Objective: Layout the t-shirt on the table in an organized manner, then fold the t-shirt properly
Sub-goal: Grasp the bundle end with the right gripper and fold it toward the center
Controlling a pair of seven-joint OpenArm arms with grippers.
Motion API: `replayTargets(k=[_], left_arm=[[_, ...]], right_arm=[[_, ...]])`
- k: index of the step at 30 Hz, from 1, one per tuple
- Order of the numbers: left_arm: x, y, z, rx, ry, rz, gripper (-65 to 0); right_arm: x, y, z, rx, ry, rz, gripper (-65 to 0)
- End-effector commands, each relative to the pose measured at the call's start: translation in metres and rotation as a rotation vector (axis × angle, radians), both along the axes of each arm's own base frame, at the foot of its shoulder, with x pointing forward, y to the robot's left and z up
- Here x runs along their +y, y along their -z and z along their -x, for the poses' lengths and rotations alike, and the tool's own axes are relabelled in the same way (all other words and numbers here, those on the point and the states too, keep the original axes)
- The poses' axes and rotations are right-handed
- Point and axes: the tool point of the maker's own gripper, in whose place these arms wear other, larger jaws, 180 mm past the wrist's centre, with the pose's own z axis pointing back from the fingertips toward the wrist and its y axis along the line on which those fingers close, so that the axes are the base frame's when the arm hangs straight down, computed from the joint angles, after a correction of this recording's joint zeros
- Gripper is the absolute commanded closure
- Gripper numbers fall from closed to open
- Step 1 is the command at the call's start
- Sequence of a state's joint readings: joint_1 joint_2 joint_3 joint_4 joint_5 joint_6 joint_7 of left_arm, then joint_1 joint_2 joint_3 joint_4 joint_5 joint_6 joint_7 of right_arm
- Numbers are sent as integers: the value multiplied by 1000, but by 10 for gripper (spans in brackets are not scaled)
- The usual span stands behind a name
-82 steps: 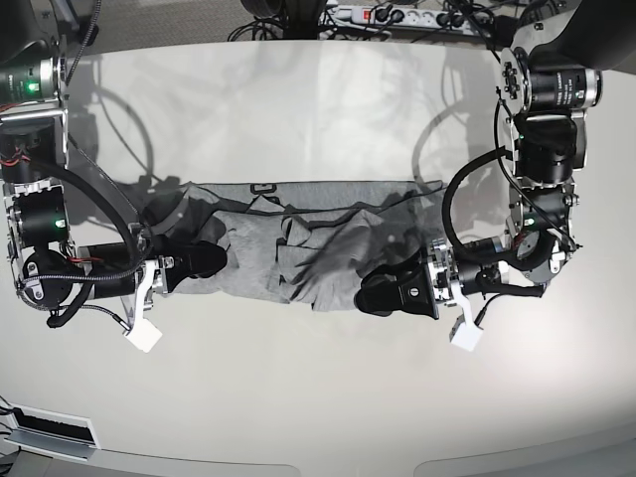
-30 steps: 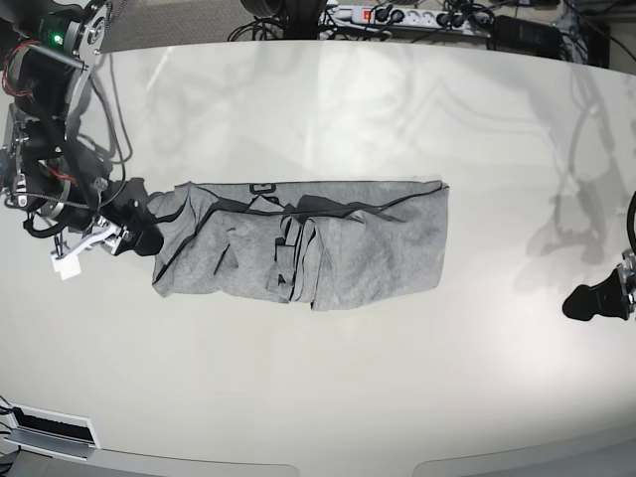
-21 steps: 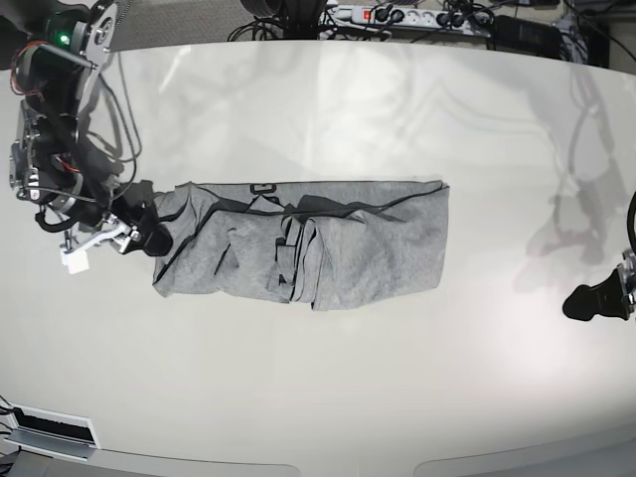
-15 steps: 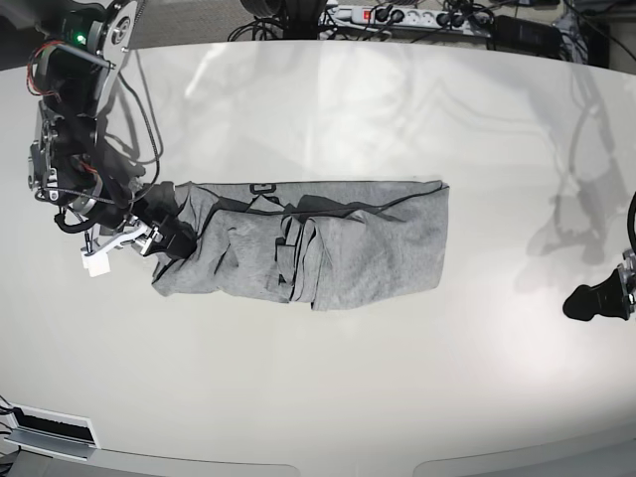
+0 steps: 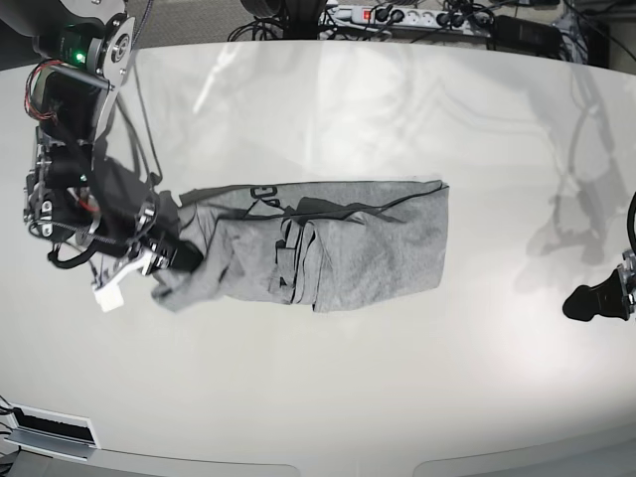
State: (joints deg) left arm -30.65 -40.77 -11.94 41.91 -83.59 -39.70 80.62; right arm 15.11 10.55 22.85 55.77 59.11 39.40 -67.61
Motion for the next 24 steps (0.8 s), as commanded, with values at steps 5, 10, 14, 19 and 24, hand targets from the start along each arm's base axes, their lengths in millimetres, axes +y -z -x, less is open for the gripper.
replayTargets(k=[5, 10, 14, 19, 24], left_arm=[[7, -23, -10, -66, -12, -3, 0], [7, -22, -10, -65, -12, -3, 0], [7, -22, -10, -66, -12, -2, 0], [6, -22, -11, -66, -11, -1, 0], [5, -22, -11, -65, -9, 2, 0]], right_arm=[[-25, -47, -10, -149, -62, 139, 0], [-67, -82, -7, -263, -78, 365, 0], [-95, -121, -9, -368, -91, 553, 0], [-75, -174, -6, -545, -140, 560, 0], [-20, -193, 9, -634, -219, 326, 0]])
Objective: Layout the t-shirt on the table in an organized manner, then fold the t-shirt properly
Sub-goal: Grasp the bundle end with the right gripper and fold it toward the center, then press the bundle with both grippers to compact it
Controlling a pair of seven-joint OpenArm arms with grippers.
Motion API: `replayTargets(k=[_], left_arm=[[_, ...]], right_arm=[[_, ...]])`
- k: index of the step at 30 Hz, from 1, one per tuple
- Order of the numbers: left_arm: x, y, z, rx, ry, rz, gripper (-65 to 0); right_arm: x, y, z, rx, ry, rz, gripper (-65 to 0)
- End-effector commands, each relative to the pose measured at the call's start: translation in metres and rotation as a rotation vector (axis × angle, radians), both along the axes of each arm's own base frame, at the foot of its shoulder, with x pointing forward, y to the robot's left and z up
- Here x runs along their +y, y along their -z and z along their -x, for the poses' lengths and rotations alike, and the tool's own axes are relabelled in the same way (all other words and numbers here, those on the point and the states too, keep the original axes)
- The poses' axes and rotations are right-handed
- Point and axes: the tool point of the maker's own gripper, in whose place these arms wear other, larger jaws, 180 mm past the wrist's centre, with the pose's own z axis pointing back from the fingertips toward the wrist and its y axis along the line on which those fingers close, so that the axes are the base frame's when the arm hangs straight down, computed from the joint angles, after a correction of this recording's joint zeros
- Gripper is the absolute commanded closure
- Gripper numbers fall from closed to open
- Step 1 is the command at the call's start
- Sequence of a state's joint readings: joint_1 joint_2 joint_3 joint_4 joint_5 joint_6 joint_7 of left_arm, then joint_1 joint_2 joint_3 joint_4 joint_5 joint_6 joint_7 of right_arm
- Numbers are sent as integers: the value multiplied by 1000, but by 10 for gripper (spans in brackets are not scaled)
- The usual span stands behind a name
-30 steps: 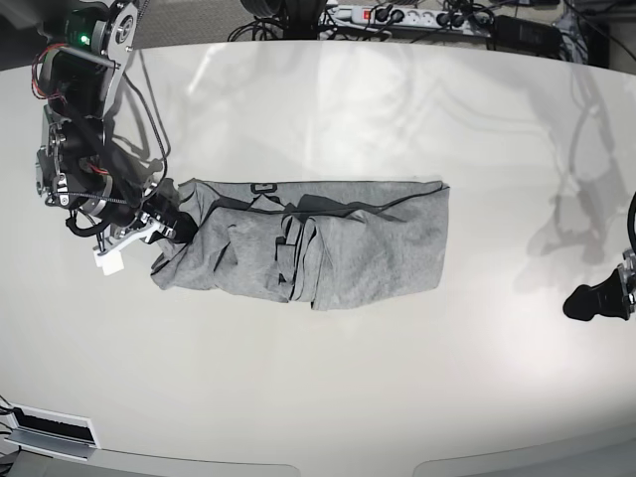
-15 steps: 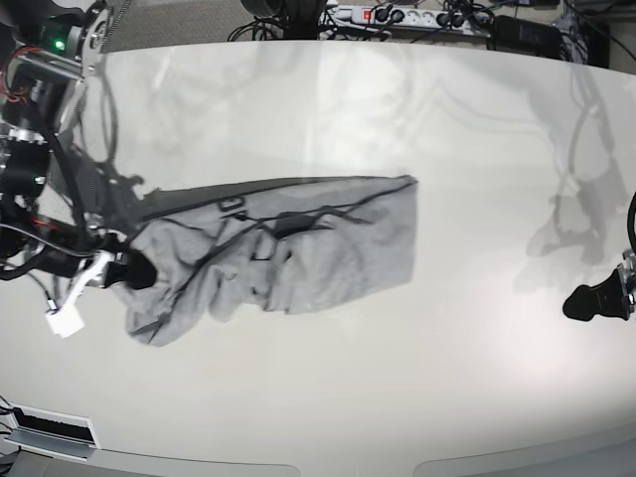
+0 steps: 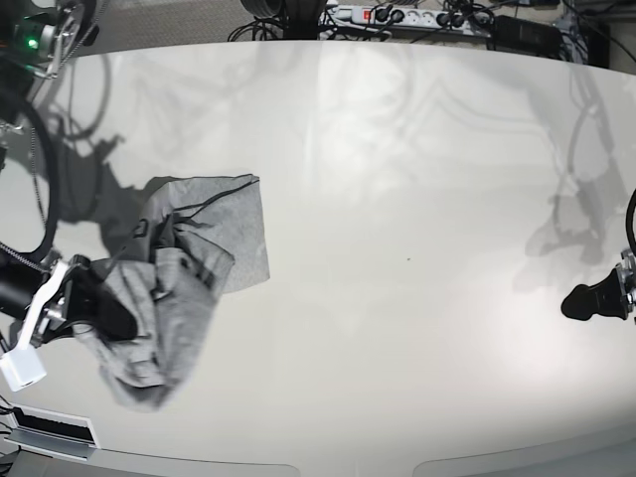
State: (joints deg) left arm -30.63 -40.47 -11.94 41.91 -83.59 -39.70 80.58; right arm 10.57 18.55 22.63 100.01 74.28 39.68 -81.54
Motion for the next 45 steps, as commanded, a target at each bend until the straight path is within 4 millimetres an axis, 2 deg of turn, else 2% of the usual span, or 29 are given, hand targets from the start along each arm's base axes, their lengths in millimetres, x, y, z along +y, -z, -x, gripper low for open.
replayTargets(k=[1, 4, 6, 10, 13, 14, 17, 18, 19, 20, 22, 25, 26, 27, 29, 30, 32, 34, 37, 41, 45], left_arm=[[7, -23, -10, -66, -12, -3, 0], [7, -22, -10, -65, -11, -3, 0], [7, -22, -10, -65, -11, -2, 0], [3, -21, -11, -66, -7, 5, 0], [0, -19, -11, -63, -3, 12, 0], [0, -18, -11, -61, -3, 12, 0], [0, -17, -10, -57, -3, 12, 0], [0, -17, -10, -57, -3, 12, 0], [0, -17, -10, -57, -3, 12, 0], [0, -17, -10, -57, -3, 12, 0], [0, -17, -10, -57, -3, 12, 0], [0, -17, -10, -57, -3, 12, 0], [-1, -17, -10, -57, -3, 13, 0], [-1, -16, -10, -57, -2, 14, 0], [-3, -16, -10, -57, 0, 17, 0], [-6, -17, -12, -62, 4, 21, 0], [-18, -18, -16, -78, 24, 36, 0], [-38, -20, -21, -101, 63, 54, 0], [-80, -21, -25, -134, 153, 76, 0], [-148, -22, -22, -170, 312, 104, 0], [-223, -19, -3, -189, 502, 133, 0]], right_arm=[[11, -25, -4, -81, -26, -80, 0], [43, -25, 2, -76, -67, -216, 0], [65, -13, 10, -35, -97, -254, 0], [110, 22, 25, 78, -187, -204, 0], [139, 34, 37, 119, -282, -159, 0], [147, 35, 41, 122, -315, -154, -62], [168, 28, 49, 111, -398, -160, -355], [172, 24, 49, 101, -420, -165, -427], [176, 19, 48, 87, -435, -166, -467], [177, 13, 45, 70, -443, -165, -474], [176, 2, 37, 35, -447, -168, -470], [168, -4, 24, 2, -424, -123, -448], [164, -3, 19, -3, -409, -89, -396], [159, 1, 13, -5, -390, -43, -303], [142, 17, 1, 5, -332, 88, -61], [134, 19, -8, -15, -283, 124, 0], [119, 19, -26, -75, -188, 176, 0], [104, 22, -39, -110, -125, 239, 0], [92, 35, -46, -90, -91, 273, 0], [86, 63, -52, 14, -84, 258, 0], [78, 85, -66, 109, -65, 241, 0]])
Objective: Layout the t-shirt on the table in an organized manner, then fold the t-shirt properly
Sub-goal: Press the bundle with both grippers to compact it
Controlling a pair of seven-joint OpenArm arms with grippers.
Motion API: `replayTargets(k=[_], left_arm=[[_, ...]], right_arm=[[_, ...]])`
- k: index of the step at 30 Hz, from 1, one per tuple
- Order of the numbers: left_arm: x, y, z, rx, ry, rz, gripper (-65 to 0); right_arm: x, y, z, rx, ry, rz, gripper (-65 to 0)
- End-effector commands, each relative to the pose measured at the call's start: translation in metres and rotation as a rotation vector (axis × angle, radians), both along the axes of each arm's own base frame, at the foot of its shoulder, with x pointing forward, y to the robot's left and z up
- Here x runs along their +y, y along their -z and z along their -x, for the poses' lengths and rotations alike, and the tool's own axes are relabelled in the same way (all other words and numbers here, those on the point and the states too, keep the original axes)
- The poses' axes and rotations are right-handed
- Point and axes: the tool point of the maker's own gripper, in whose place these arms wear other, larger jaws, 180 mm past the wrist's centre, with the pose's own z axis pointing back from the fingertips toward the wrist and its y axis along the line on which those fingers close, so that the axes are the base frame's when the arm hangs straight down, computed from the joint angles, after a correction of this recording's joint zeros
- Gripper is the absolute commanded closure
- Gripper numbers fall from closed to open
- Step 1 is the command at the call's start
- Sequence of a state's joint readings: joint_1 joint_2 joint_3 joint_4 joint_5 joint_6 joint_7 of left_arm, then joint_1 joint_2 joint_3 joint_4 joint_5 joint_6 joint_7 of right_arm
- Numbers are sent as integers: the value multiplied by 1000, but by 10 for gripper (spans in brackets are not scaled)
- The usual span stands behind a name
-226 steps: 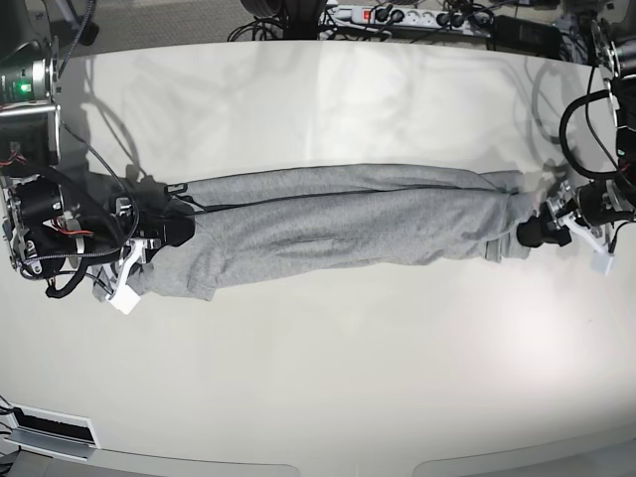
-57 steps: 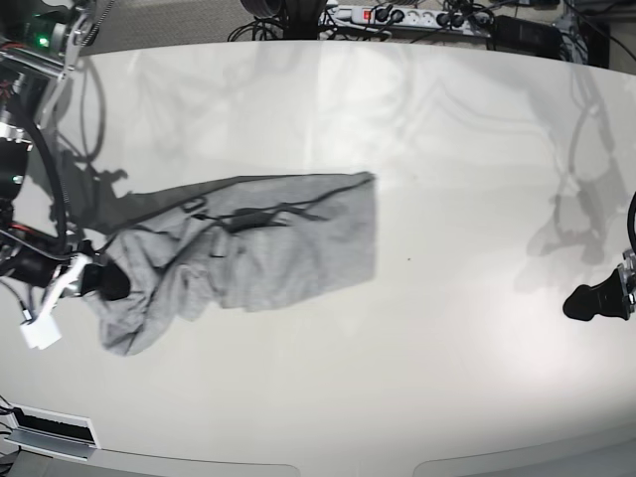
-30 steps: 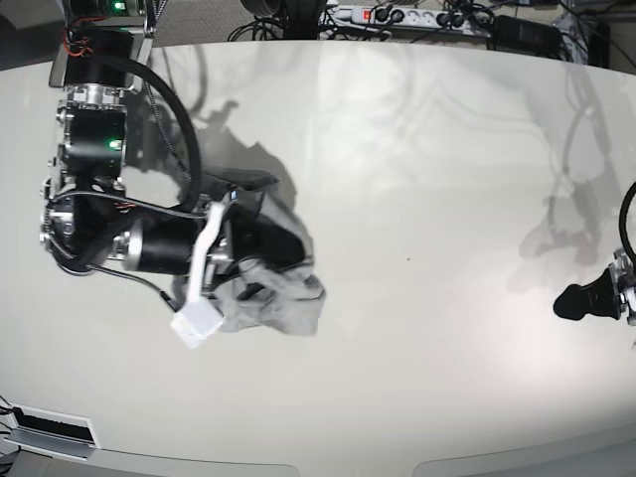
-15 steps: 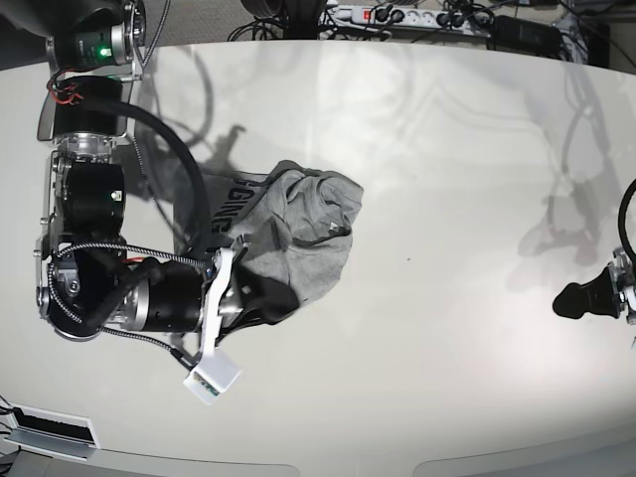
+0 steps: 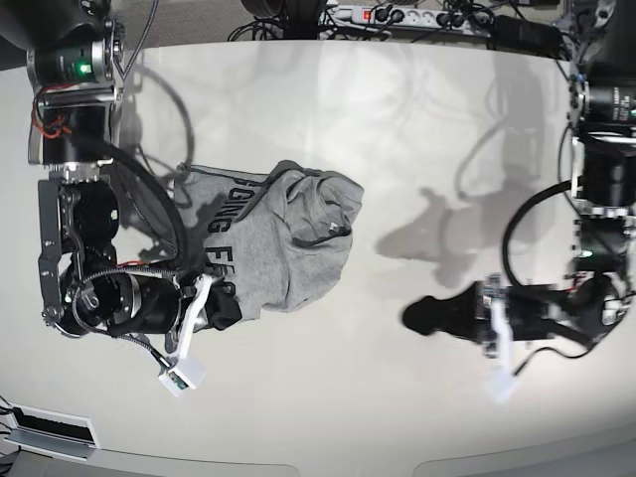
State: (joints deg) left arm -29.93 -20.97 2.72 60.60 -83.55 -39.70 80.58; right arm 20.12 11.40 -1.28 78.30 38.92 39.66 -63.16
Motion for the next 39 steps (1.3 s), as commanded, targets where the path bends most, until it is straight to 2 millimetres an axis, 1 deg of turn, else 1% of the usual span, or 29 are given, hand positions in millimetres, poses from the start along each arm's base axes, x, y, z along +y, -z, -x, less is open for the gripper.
replayTargets(k=[1, 3, 5, 7, 9, 11, 13, 15, 18, 20, 22, 23, 26, 29, 32, 35, 37, 39], left_arm=[[-17, -18, -2, -55, 43, 32, 0], [-51, -12, 18, -47, 139, 41, 0], [-80, -4, 39, -31, 231, 46, 0], [-103, 6, 63, -10, 316, 38, 0], [-117, 27, 84, 10, 392, -32, 0], [-120, 54, 100, 17, 463, -154, 0], [-113, 83, 114, 12, 530, -304, 0], [-114, 101, 119, -27, 543, -380, 0], [-107, 131, 129, -85, 600, -525, 0], [-101, 144, 130, -129, 623, -600, 0], [-98, 151, 124, -185, 626, -650, 0], [-97, 153, 118, -216, 617, -666, 0], [-81, 159, 97, -311, 564, -732, 0], [-63, 163, 67, -384, 414, -781, 0], [-51, 166, 49, -431, 319, -810, 0], [-45, 172, 46, -450, 323, -835, 0], [-43, 174, 45, -457, 321, -837, 0], [-42, 173, 42, -471, 323, -847, 0]], right_arm=[[-3, -20, -19, -62, 11, -15, 0], [-9, -14, -29, -46, 28, 11, 0], [-15, -9, -38, -42, 50, 29, 0], [-20, -2, -44, -22, 63, 46, 0], [-23, 10, -44, 19, 62, 71, 0], [-24, 22, -40, 57, 50, 88, 0], [-24, 36, -33, 91, 29, 124, 0], [-25, 50, -27, 107, -2, 194, 0], [-25, 64, -17, 125, -63, 279, 0], [-24, 69, -11, 135, -95, 311, 0], [-28, 74, -4, 163, -118, 338, 0], [-29, 76, 1, 190, -128, 348, 0], [-30, 80, 19, 293, -156, 338, 0], [-16, 77, 37, 370, -180, 217, 0], [-1, 74, 60, 450, -205, 70, 0], [16, 68, 83, 529, -243, -76, 0], [31, 57, 90, 548, -253, -207, 0], [43, 44, 92, 555, -256, -326, 0]])
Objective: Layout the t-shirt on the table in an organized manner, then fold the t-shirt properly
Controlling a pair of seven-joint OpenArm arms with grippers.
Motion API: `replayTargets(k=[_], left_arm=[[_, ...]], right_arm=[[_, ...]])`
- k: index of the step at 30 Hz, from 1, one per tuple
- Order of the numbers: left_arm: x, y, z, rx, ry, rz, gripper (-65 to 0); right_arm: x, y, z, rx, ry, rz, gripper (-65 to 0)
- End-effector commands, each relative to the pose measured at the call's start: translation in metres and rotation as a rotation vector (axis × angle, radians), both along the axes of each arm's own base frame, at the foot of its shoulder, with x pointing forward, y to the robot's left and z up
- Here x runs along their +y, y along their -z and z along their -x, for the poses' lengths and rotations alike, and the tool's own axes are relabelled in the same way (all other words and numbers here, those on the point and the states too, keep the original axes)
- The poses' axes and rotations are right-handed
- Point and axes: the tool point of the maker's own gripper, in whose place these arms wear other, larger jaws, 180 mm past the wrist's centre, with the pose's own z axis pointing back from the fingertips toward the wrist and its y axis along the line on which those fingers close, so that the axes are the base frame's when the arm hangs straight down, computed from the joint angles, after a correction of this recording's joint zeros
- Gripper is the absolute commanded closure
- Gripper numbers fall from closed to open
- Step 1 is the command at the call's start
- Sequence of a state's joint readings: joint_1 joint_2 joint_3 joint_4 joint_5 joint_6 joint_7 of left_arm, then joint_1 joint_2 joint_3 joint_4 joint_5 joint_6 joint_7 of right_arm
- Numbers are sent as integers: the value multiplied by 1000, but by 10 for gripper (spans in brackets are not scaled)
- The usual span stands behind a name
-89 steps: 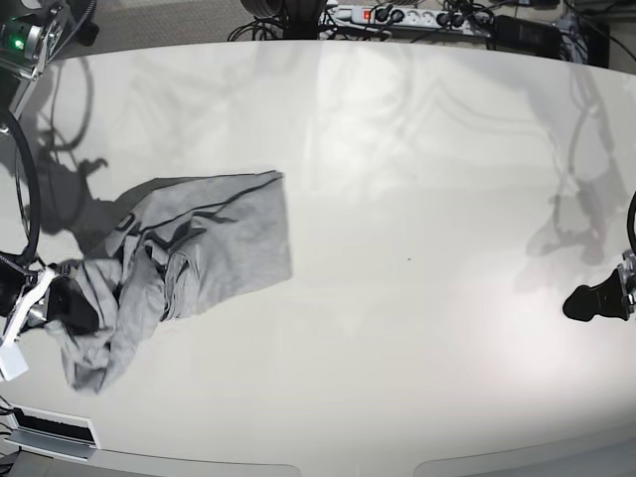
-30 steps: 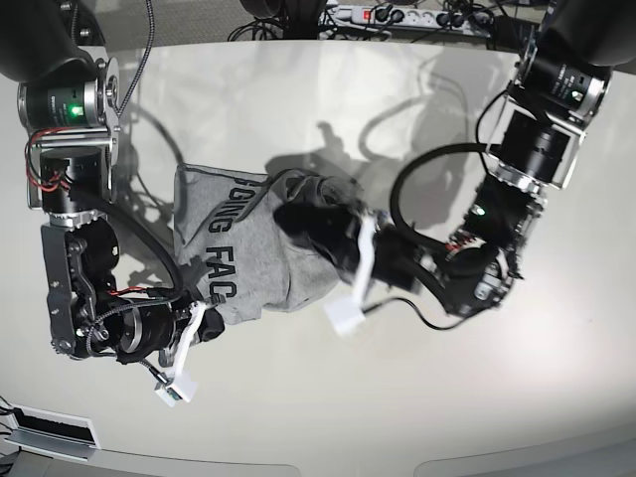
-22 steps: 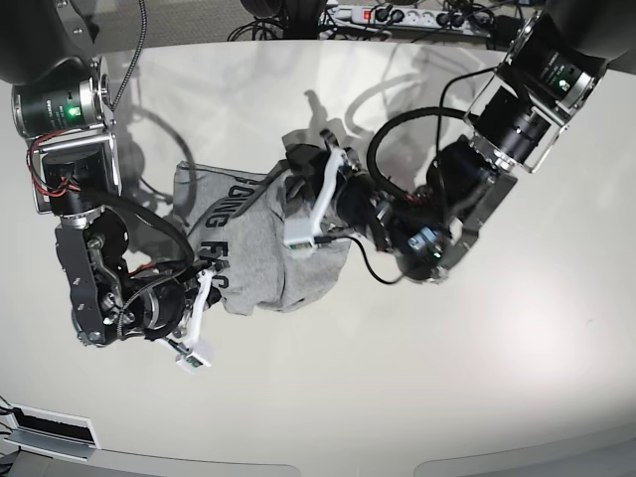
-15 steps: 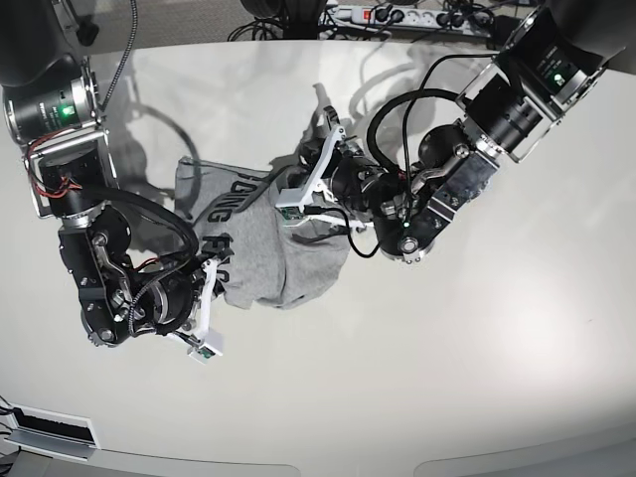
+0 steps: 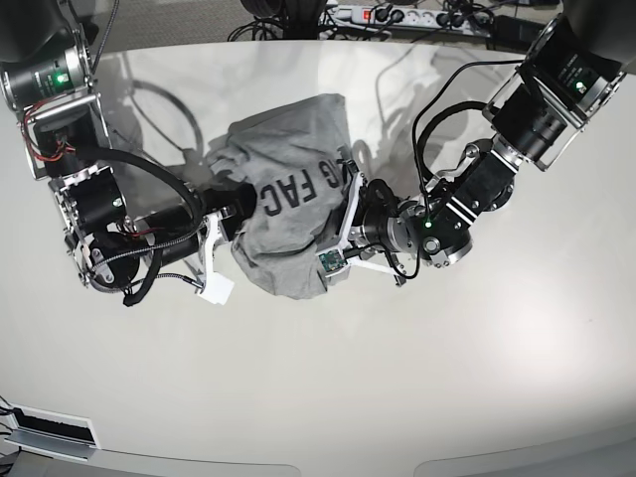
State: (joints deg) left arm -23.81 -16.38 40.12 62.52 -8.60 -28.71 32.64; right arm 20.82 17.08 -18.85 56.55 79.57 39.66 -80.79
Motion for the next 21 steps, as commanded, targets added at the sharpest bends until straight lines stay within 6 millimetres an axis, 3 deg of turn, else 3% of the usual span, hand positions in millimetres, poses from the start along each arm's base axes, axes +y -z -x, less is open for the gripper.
replayTargets(k=[1, 4, 9, 15, 18, 21], left_arm=[[9, -4, -12, -25, -2, -44, 0], [15, -13, -24, -19, -23, -74, 0], [22, -42, -45, 60, -128, -28, 0], [3, -107, -50, 180, -129, 294, 0], [-3, -140, -49, 249, -168, 483, 0], [-3, -159, -39, 314, -173, 601, 0]], right_arm=[[6, -23, -19, -51, 25, -70, 0], [6, -34, -28, -67, 47, -106, 0], [-11, -55, -57, -126, 156, -153, 0], [-53, -86, -93, -209, 361, -237, 0], [-76, -96, -101, -240, 439, -255, 0], [-91, -101, -100, -276, 484, -258, 0]])
